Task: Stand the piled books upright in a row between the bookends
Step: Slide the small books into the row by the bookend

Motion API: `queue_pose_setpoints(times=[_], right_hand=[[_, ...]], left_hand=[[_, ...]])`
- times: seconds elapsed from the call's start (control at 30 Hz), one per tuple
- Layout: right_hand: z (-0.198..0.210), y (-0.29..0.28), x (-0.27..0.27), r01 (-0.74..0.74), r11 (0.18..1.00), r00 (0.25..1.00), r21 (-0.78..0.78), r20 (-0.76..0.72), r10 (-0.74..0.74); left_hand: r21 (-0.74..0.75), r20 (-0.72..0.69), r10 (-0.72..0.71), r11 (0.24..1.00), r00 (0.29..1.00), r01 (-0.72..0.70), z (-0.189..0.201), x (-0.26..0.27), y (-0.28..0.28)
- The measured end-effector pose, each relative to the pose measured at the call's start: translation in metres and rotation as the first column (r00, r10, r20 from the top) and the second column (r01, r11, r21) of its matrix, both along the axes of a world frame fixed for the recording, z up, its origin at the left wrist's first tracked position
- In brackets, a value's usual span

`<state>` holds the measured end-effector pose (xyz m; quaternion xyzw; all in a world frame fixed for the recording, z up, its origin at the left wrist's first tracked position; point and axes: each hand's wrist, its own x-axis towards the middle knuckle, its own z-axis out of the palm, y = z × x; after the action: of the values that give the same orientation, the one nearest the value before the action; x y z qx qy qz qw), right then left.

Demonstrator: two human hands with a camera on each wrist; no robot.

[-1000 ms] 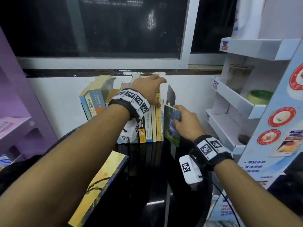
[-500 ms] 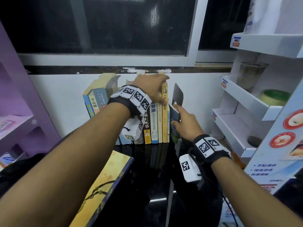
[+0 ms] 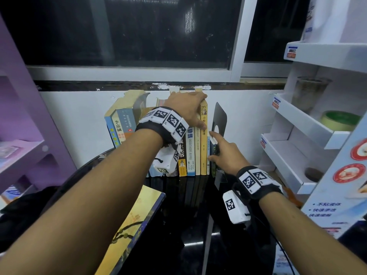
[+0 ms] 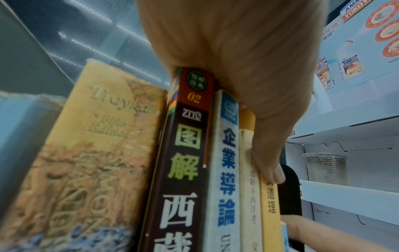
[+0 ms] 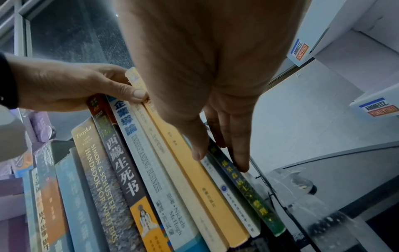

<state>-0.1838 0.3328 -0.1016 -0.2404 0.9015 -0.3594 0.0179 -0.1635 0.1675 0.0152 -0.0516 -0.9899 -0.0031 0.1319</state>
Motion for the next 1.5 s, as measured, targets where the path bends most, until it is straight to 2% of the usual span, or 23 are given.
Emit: queue_pose_setpoints(times=[0.3, 0.8, 1.5], right_hand=[[-0.004, 0.002, -0.007, -0.036, 0.997, 0.999, 0.074, -0.018, 0.038], [-0.010, -0.003, -0.013, -0.015, 1.000, 1.000, -0.019, -0.014, 0.015], [-0.008, -0.006, -0.012, -0.001, 0.999, 1.000, 0.051, -0.015, 0.002]], left_hand=[[-0.003, -0.013, -0.003, 1.000, 1.000, 0.003, 0.000, -0.002, -0.001], [0.008, -0.010, -0.003, 1.000, 1.000, 0.003, -0.001, -0.003, -0.001], [0.002, -0.046, -0.004, 1.000, 0.999, 0.004, -0.004, -0.003, -0.002]])
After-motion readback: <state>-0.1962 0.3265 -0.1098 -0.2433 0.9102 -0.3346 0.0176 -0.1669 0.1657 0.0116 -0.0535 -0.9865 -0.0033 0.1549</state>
